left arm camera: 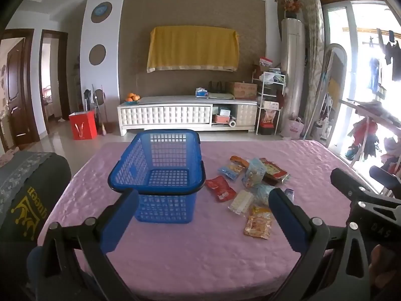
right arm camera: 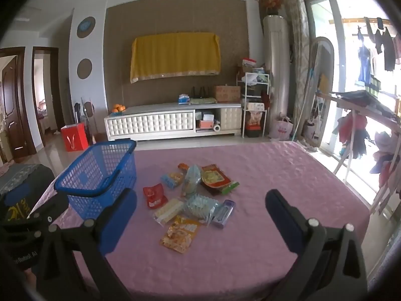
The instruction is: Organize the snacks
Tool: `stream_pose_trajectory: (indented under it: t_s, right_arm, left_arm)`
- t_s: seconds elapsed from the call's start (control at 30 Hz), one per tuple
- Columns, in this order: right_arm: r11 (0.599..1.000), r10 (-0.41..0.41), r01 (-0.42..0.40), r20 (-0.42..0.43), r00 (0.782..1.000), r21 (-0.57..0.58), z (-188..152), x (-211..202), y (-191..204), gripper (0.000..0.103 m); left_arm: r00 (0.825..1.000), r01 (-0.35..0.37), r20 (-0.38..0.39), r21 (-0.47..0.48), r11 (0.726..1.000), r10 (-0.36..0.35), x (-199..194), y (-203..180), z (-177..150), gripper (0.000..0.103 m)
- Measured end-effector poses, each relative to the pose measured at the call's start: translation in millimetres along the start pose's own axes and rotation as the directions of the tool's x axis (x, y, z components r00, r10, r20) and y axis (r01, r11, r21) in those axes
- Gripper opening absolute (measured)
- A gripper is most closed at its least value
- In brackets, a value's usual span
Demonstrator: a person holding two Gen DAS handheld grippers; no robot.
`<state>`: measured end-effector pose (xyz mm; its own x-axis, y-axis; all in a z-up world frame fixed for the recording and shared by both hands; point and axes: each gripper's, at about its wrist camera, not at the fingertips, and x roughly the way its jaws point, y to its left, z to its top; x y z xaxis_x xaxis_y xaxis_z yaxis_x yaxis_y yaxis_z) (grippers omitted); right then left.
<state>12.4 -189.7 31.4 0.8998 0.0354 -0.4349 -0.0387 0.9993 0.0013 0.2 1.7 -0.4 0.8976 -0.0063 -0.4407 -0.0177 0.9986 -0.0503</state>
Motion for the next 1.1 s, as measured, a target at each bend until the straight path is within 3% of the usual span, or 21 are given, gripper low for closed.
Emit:
stream_pose_trajectory:
  t_s: [0.3, 1.1]
  right_arm:
    - [1.000, 0.020, -0.020, -0.023, 1.000, 0.010, 11, -4, -2, 0.103]
    - [0.997, 0.075, -0.074, -0.041, 0.996, 0.022, 7, -6, 3, 0.103]
  left_arm:
    - [0.999, 0.008, -0.036, -0.001, 1.000, -0.008, 4, 4, 3, 0.102]
    - [1.000, 0.008, -0.015, -0.005, 1.000, -0.008, 0, -2, 2, 0.102]
